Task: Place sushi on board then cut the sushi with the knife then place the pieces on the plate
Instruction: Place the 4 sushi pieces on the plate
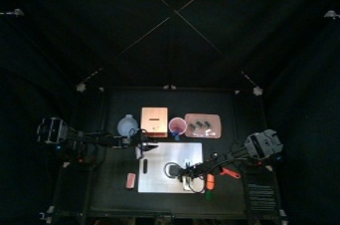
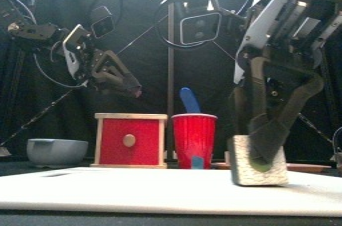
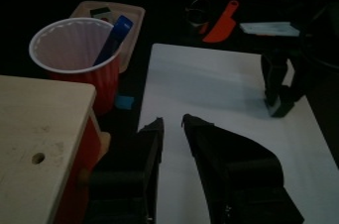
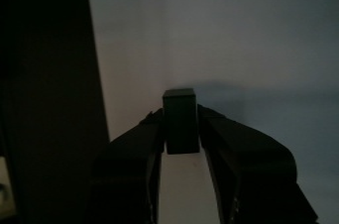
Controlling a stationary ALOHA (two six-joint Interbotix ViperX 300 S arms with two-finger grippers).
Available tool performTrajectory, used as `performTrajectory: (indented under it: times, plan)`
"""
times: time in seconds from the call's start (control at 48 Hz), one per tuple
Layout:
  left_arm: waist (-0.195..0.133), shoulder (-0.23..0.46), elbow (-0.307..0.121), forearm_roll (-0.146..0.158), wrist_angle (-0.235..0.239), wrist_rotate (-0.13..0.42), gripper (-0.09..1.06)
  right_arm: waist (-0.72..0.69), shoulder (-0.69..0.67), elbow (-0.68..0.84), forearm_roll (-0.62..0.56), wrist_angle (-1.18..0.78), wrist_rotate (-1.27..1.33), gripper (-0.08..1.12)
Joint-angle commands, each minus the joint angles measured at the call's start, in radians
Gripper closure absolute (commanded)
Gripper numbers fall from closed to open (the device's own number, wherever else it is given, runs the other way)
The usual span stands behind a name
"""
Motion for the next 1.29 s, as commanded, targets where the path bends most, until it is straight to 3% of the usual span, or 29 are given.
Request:
performTrajectory:
  times: [0.021, 0.208, 0.667, 0.875, 1.292]
  plan:
    - [0.0, -0.005, -0.011, 0.002, -0.005, 0.002, 0.3, -0.066, -0.14, 0.029, -0.005, 0.032, 0.0, 0.4]
    - [-0.002, -0.005, -0.011, 0.002, -0.005, 0.002, 0.3, -0.19, -0.268, 0.129, -0.011, 0.115, 0.0, 0.4]
    - [0.005, -0.005, -0.011, 0.002, -0.005, 0.002, 0.3, -0.732, -0.506, 0.304, -0.08, 0.19, -0.002, 0.4]
    - [0.006, -0.005, -0.014, 0.002, -0.005, 0.0, 0.3, -0.894, -0.491, 0.344, -0.141, 0.184, -0.011, 0.4]
    - [0.008, -0.005, -0.015, 0.002, -0.005, -0.003, 0.3, -0.946, -0.365, 0.408, -0.186, 0.035, -0.003, 0.4]
